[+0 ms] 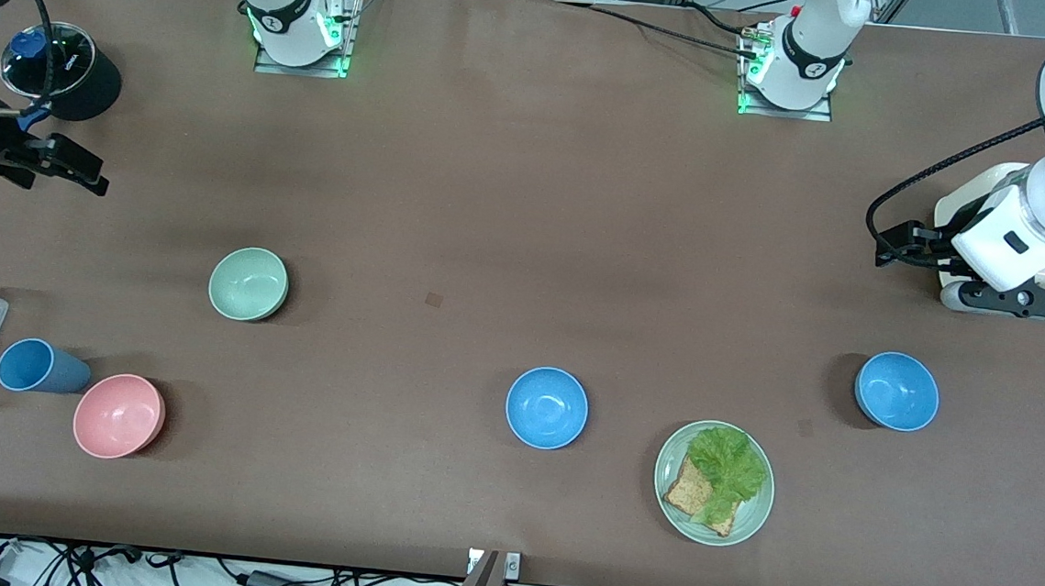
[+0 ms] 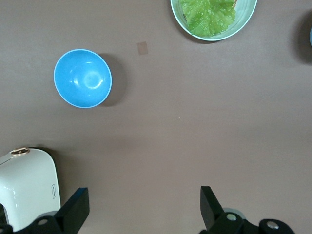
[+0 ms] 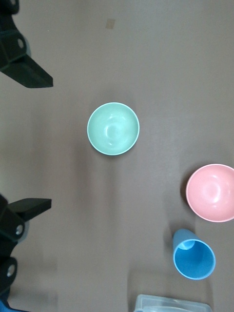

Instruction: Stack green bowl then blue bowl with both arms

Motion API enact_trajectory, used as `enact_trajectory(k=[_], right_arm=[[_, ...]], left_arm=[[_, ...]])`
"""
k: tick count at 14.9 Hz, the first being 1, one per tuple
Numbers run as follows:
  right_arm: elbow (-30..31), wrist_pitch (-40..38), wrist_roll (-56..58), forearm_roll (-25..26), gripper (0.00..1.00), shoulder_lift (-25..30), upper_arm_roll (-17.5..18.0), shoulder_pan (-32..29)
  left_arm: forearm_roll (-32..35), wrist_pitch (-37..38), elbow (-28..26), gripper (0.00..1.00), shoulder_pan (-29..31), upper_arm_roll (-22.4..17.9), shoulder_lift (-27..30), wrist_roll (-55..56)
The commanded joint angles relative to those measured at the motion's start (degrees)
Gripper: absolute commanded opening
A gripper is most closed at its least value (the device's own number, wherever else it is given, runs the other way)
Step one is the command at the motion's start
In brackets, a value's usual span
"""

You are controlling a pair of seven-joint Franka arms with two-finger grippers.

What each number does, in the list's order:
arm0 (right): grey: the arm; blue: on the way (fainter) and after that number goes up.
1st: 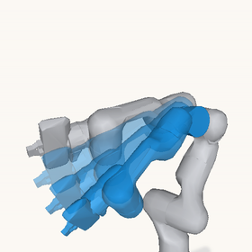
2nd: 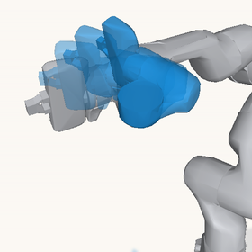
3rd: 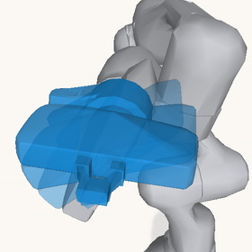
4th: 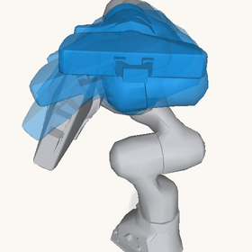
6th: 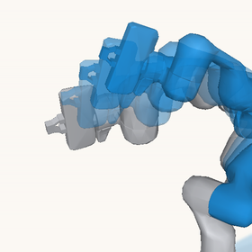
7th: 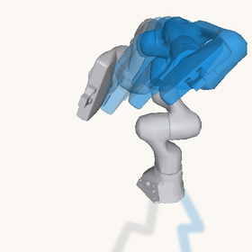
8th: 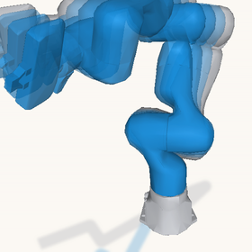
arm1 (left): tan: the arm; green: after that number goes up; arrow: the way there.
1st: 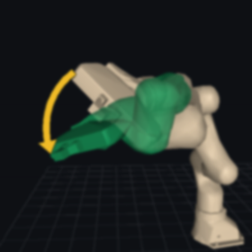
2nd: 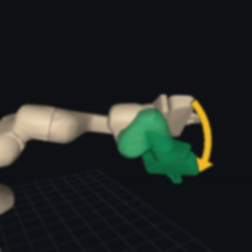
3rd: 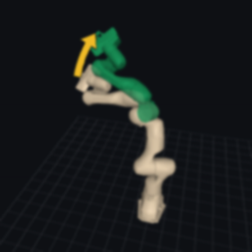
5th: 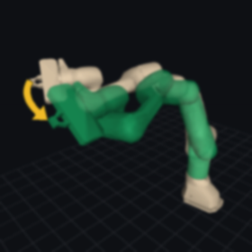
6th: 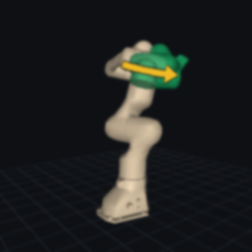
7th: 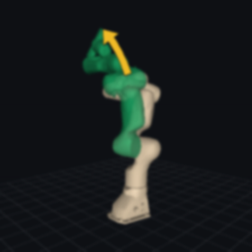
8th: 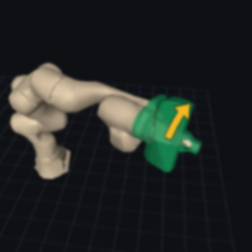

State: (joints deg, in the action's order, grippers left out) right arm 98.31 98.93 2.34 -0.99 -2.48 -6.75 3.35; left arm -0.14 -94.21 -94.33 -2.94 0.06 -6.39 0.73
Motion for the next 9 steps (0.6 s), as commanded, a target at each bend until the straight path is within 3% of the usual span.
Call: enact_trajectory(k=[1, 9], right_arm=[[0.57, 2.66, -0.85, 0.9, 1.0, -4.44, 0.15, -0.1], [2.15, 10.57, -1.99, 0.9, 1.0, -17.54, 0.07, 0.16]], left_arm=[[0.57, 0.43, -0.5, 1.0, 0.48, 0.38, 0.5, -0.73], [0.49, 0.6, -0.5, 1.0, 0.56, 0.56, 0.59, -1.09]])
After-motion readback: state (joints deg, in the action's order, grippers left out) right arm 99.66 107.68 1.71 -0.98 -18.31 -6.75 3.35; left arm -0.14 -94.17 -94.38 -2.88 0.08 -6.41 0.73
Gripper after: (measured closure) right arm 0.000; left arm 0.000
